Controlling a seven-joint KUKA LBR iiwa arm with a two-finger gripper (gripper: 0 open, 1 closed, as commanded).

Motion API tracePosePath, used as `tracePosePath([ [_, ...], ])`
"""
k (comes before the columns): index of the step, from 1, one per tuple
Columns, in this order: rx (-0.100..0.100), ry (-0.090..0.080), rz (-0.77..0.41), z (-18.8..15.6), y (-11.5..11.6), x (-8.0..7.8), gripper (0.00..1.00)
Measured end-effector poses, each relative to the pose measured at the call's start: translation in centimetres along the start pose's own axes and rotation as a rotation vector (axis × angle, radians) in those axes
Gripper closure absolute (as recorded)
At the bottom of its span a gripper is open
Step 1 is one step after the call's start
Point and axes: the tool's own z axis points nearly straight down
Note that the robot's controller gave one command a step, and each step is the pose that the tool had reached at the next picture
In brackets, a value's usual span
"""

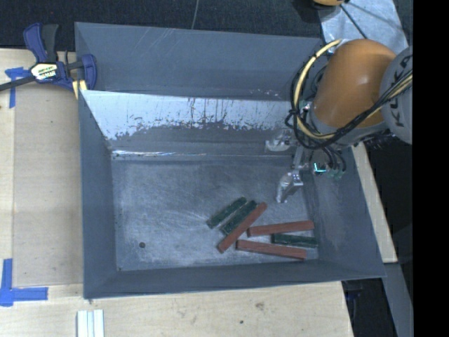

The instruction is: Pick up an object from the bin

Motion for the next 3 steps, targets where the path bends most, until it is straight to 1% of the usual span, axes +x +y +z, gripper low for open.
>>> tracePosePath([
  [1,0.001,-0.008,-0.001,-0.5,0.0,-0.2,0.0],
  [2,0.008,-0.006,-0.145,8.2,4.1,5.2,1.0],
  [3,0.007,-0.006,-0.145,8.2,4.2,5.2,1.0],
])
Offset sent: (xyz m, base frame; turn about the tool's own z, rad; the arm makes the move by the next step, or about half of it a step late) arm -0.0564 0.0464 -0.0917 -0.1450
